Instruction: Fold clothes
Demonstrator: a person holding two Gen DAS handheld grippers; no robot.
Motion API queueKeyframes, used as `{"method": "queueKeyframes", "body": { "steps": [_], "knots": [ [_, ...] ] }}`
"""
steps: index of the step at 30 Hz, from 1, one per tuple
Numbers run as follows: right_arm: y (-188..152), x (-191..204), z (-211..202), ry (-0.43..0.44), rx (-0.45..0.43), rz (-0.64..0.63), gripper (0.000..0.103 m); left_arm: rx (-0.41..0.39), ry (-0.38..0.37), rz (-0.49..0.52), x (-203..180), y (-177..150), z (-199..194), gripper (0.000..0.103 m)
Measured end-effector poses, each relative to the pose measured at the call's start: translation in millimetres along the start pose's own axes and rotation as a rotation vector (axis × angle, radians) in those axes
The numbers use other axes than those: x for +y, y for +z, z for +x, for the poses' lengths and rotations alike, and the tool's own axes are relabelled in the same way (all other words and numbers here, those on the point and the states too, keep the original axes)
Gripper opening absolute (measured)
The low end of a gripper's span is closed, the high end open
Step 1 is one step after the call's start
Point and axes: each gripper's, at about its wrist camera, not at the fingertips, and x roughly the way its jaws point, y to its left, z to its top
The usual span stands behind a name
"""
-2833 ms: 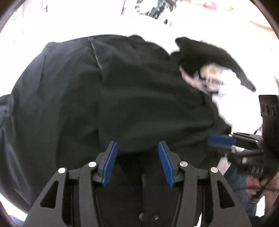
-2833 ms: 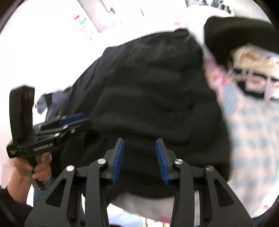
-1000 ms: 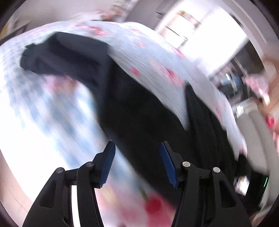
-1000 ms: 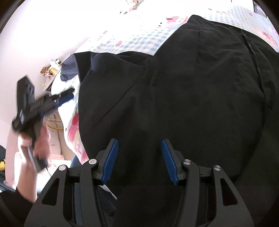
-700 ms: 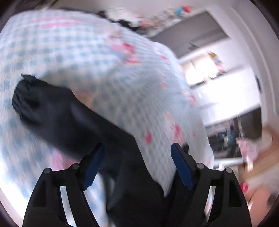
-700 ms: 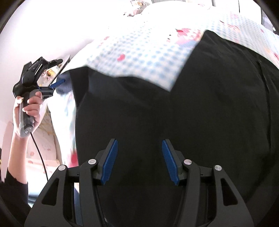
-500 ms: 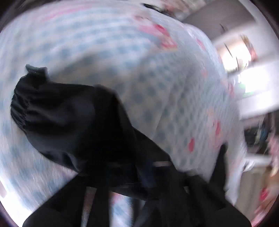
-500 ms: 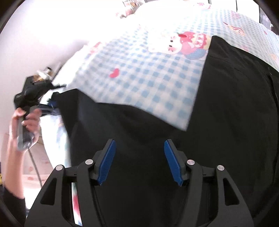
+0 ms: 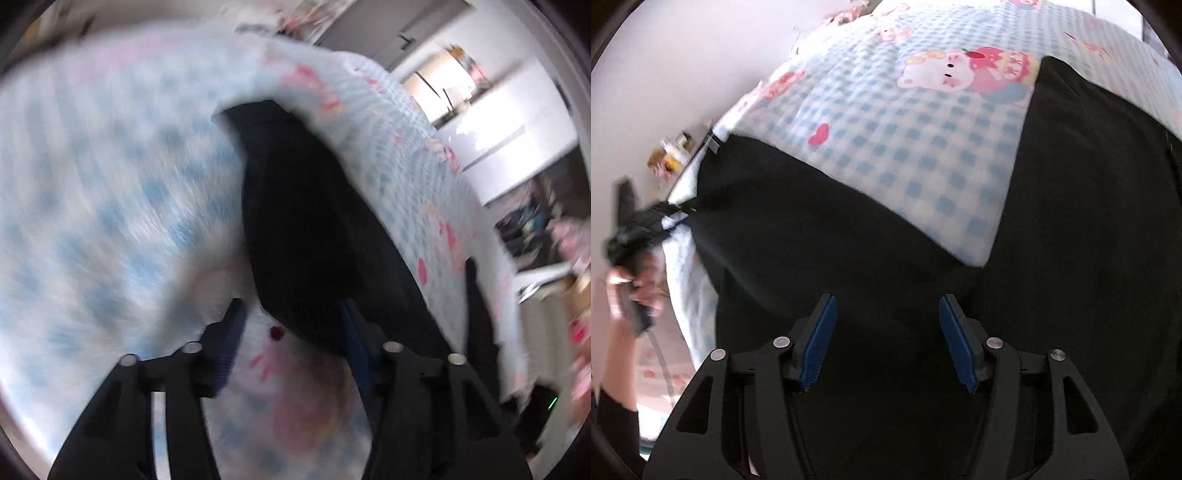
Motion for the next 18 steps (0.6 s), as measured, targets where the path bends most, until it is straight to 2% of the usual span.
{"method": "queueKeyframes", "body": {
  "steps": [1,2,3,4,5,7,8,9,11,13,16,18],
  "knots": [
    [-4,-2,-10,0.018,-0.015,0.015,0.059,-0.001,-0.007,-0.043,1,-2,7,0.079],
    [-10,-3,-25,0.023,-0.033,0.021,0.059,-0.007,0.003,-0.083,1,-3,14,0.078],
    [-17,-4,-41,0.027,-0.051,0.025,0.059,-0.017,0.032,-0.082,-4,-3,19,0.077],
    [-27,-6,-61,0.019,-0.075,0.023,0.06,-0.041,0.079,-0.025,-19,-3,18,0.059],
    [-37,-8,-82,0.008,-0.1,0.02,0.06,-0.072,0.129,0.051,-38,-5,14,0.029],
    [-58,-22,-121,-0.01,-0.143,0.019,0.064,-0.143,0.226,0.204,-78,-9,6,0.01],
    [-68,-32,-140,-0.029,-0.159,0.022,0.065,-0.191,0.253,0.288,-104,-12,-2,0.007],
    [-79,-44,-155,-0.08,-0.167,0.037,0.065,-0.225,0.248,0.363,-132,-14,-11,0.006],
    [-100,-69,-182,-0.181,-0.182,0.072,0.065,-0.269,0.197,0.501,-191,-26,-30,0.005],
    [-121,-96,-207,-0.243,-0.208,0.126,0.065,-0.289,0.09,0.655,-259,-62,-56,0.005],
    [-151,-131,-240,-0.215,-0.268,0.246,0.065,-0.269,-0.108,0.872,-358,-146,-81,0.005],
    [-173,-146,-258,-0.197,-0.307,0.304,0.065,-0.184,-0.246,0.948,-407,-219,-83,0.005]
  ]
}}
